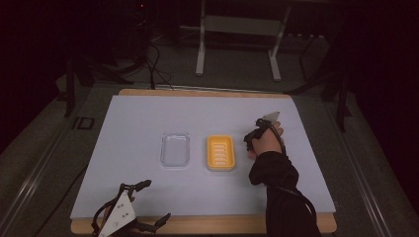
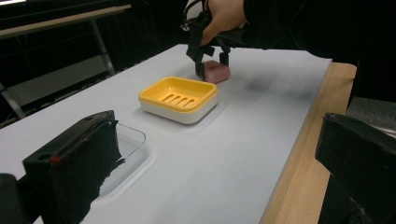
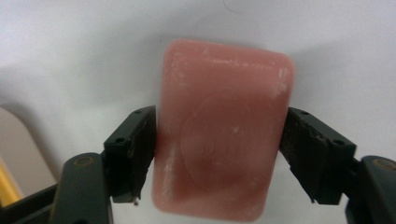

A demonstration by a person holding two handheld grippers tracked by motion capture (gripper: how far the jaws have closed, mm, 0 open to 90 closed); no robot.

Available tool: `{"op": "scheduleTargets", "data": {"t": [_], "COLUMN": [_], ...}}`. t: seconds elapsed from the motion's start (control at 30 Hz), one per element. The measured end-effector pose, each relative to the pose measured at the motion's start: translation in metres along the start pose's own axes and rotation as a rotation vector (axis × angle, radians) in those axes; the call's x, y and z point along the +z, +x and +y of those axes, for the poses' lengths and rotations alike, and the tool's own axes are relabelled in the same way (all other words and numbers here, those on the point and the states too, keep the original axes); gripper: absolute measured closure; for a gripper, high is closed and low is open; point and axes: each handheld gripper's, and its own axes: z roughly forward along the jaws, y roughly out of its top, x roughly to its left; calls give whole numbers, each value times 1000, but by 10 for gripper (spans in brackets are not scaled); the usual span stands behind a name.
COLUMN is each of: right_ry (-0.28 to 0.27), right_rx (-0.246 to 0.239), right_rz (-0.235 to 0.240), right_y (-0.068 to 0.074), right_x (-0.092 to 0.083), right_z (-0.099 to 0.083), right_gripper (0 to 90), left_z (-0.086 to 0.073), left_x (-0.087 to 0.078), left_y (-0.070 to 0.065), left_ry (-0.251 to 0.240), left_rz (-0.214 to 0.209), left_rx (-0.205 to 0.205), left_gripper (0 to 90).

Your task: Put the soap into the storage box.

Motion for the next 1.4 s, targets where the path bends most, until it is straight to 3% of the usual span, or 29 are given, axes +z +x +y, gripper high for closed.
{"op": "scheduleTargets", "data": {"t": [0.3,0.4,0.53,0.97,1.17,1.3,1.4], "right_ry": [8,25,23,-33,-51,-56,-66], "right_rx": [-29,-17,-38,-102,-115,-155,-194], "right_rz": [7,26,-5,1,32,63,61], "right_y": [1,-2,-4,-11,-11,-6,-2], "right_x": [4,2,-4,-54,-72,-86,-94], "right_z": [1,0,0,-1,-6,-13,-20], "right_gripper": [362,369,373,376,377,377,377], "left_z": [-1,0,-1,-1,-1,-1,-1], "left_x": [1,1,1,2,2,2,2], "left_y": [0,0,0,0,0,0,0], "left_ry": [8,9,10,12,13,16,16], "left_rz": [0,1,1,1,3,4,4], "left_rx": [-1,-1,-1,-1,0,0,0], "left_gripper": [5,5,5,5,5,5,5]}}
